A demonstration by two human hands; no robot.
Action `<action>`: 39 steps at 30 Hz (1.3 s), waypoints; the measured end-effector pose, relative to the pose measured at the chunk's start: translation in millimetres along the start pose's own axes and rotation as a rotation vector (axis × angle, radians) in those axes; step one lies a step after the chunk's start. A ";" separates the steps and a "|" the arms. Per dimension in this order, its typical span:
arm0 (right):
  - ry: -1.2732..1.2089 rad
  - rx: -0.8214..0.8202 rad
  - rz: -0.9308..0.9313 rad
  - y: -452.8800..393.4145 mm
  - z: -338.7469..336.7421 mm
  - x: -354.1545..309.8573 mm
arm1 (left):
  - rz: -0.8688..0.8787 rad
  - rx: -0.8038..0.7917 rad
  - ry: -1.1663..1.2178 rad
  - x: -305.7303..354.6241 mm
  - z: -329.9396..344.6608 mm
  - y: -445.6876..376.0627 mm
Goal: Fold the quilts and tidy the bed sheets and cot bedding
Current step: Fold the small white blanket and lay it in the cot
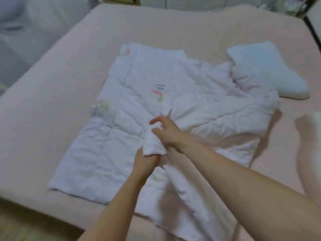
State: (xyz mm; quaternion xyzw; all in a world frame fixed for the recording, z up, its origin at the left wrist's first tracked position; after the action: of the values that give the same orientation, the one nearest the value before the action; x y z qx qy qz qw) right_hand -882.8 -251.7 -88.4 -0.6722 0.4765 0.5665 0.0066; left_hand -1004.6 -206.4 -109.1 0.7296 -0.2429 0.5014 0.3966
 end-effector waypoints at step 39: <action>0.581 -0.148 -0.387 -105.3 359.9 -23.0 | -0.242 0.339 -0.907 -163.6 -314.9 -55.9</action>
State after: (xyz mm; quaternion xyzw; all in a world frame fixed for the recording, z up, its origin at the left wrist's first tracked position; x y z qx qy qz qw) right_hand -1084.3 17.8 -255.5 -0.8818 0.2799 0.3730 -0.0706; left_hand -1194.3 77.2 -221.6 0.9514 -0.2196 0.1166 0.1820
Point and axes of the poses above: each hand's wrist, its own y-axis away from the middle knuckle, its own z-axis out of the palm, x = y × z, the point moved 2 cm from there along -y, towards the middle knuckle, and after that the axes turned 14 degrees about z, right-handed, at the moved point
